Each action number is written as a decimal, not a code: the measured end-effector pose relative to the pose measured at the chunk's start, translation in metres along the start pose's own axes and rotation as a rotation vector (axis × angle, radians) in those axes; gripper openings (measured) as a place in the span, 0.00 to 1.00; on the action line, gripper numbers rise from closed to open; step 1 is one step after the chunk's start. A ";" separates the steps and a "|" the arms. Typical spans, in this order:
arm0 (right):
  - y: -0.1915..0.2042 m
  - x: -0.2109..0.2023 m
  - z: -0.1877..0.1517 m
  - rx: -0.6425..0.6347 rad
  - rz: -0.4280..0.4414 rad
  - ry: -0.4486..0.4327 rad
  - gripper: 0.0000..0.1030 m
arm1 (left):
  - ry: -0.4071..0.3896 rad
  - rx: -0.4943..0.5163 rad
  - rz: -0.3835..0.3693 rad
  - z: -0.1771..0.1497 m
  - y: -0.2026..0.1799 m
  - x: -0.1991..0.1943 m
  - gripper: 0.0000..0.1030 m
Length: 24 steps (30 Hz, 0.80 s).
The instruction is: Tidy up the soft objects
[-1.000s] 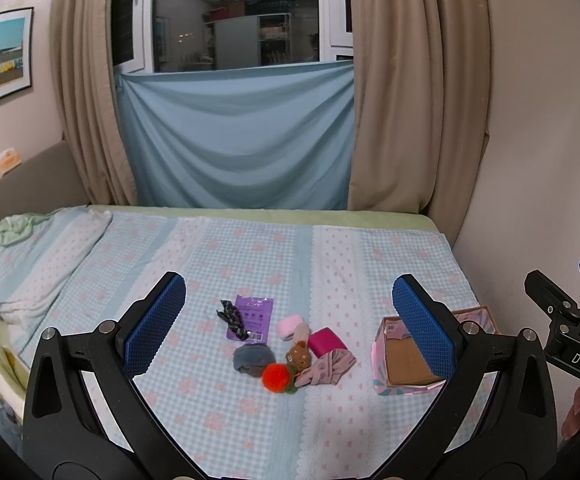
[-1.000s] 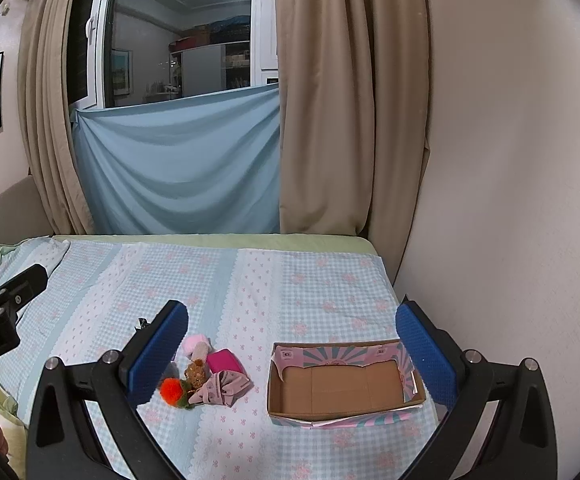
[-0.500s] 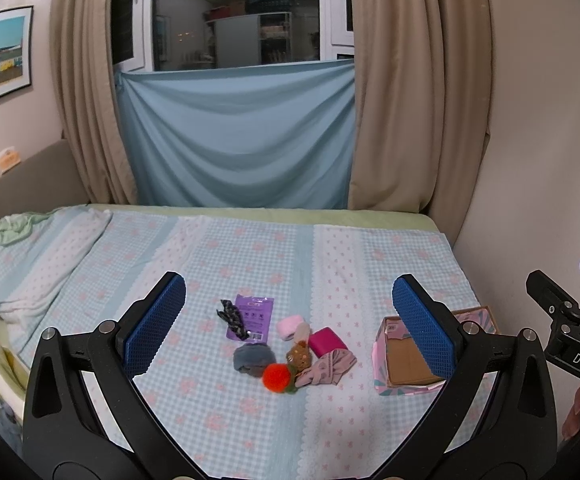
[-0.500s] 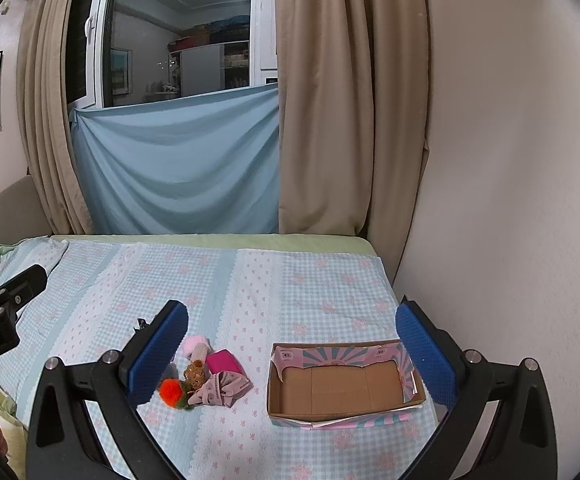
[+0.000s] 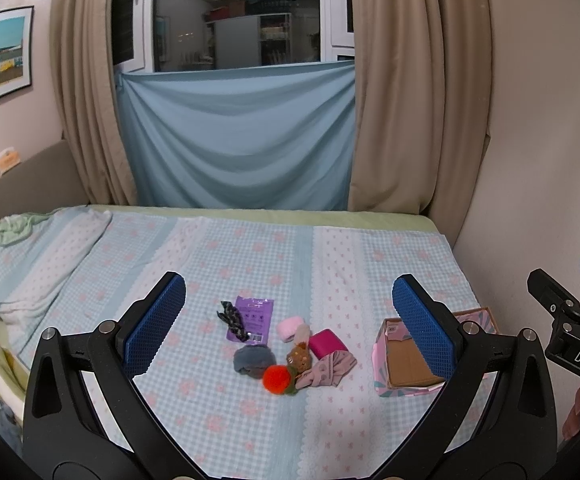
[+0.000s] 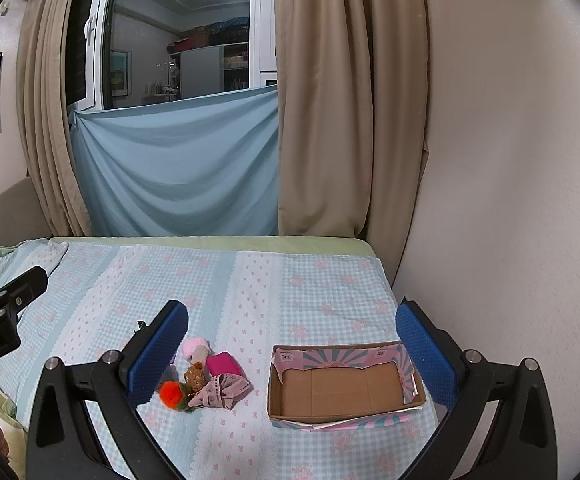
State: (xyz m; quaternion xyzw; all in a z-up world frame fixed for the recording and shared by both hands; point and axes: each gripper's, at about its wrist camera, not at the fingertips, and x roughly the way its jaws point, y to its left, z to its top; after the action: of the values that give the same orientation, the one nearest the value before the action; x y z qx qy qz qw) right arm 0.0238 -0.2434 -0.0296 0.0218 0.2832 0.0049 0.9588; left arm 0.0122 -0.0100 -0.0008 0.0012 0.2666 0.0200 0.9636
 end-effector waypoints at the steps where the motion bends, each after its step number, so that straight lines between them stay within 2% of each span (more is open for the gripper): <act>1: 0.001 0.000 0.000 0.000 -0.001 0.001 1.00 | -0.001 0.001 0.000 0.000 0.000 0.000 1.00; 8: 0.001 0.001 0.000 -0.011 0.006 0.001 1.00 | 0.006 -0.032 -0.004 0.002 0.006 0.004 1.00; 11: 0.001 0.005 0.000 -0.024 0.024 -0.003 1.00 | 0.017 -0.029 0.020 -0.003 0.013 0.009 1.00; 15: 0.005 0.016 -0.009 -0.009 0.057 -0.004 1.00 | 0.086 -0.038 0.034 -0.020 0.034 0.027 1.00; 18: 0.013 0.034 -0.019 0.037 0.093 0.040 1.00 | 0.155 -0.044 0.029 -0.033 0.054 0.048 1.00; 24: 0.050 0.077 -0.042 0.099 0.124 0.180 1.00 | 0.270 -0.019 -0.029 -0.059 0.094 0.104 1.00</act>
State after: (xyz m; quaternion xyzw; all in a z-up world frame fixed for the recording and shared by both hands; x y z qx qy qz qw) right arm 0.0658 -0.1900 -0.1049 0.0860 0.3663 0.0520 0.9251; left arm 0.0671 0.0873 -0.1033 -0.0142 0.3937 0.0085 0.9191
